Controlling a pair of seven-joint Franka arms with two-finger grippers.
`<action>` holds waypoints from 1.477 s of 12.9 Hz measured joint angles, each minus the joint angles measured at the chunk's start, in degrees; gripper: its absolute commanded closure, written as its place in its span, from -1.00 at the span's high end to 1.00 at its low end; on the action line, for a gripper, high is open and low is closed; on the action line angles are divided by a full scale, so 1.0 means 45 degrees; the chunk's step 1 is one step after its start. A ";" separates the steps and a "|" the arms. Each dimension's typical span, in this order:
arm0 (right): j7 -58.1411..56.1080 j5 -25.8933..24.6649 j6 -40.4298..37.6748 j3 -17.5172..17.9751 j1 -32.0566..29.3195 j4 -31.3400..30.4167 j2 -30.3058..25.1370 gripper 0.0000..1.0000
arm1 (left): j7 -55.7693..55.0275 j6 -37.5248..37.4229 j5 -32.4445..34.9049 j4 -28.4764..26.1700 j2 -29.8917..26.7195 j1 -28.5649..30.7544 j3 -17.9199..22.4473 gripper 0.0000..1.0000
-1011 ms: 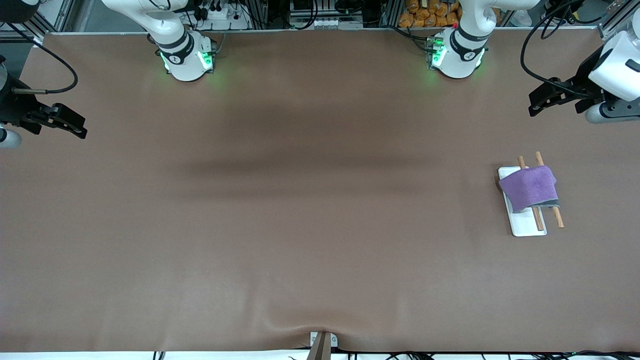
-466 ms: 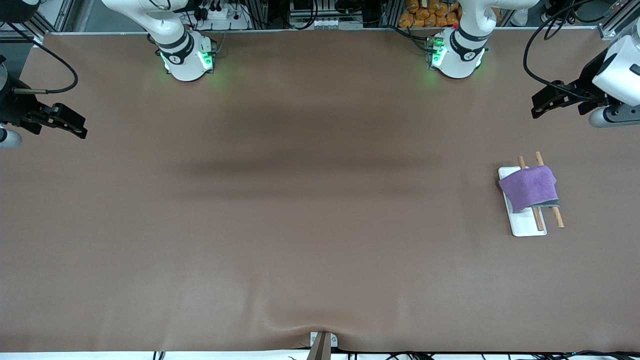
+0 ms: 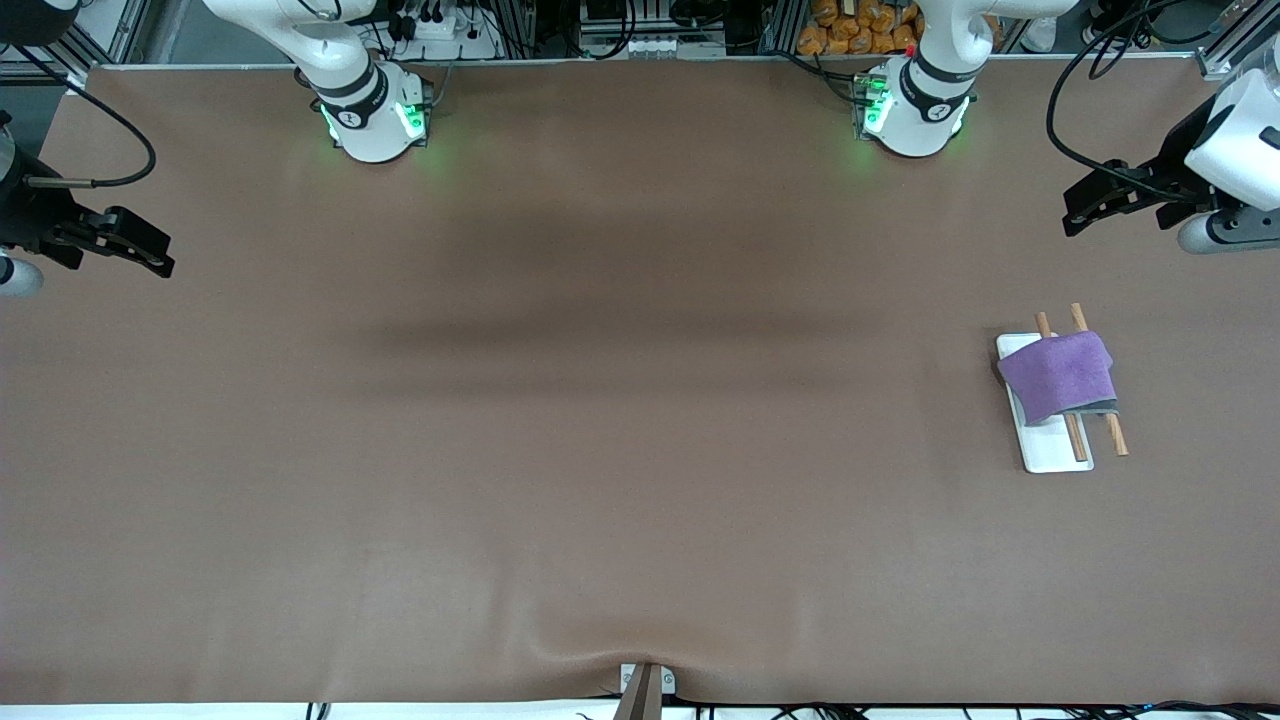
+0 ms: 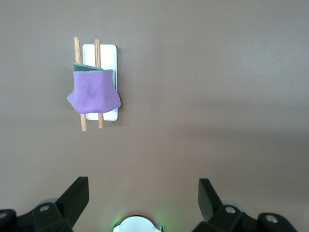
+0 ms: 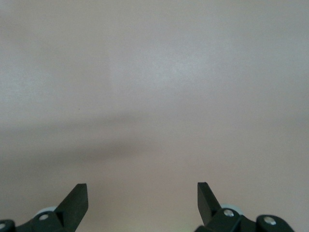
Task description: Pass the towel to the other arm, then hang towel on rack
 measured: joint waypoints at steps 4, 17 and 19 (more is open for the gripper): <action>-0.0001 0.0000 0.0009 0.0005 0.0001 0.0000 0.0000 1.00 | 0.0000 -0.0031 0.0000 0.0001 0.0000 0.0001 -0.0009 1.00; -0.0001 0.0140 0.0022 0.3683 -0.3688 0.0000 -0.0017 1.00 | 0.0000 -0.0060 0.0000 0.0014 -0.0001 0.0006 -0.0017 1.00; -0.0001 0.0140 0.0022 0.3683 -0.3697 0.0000 -0.0018 1.00 | 0.0000 -0.0062 0.0000 0.0018 -0.0001 0.0006 -0.0017 1.00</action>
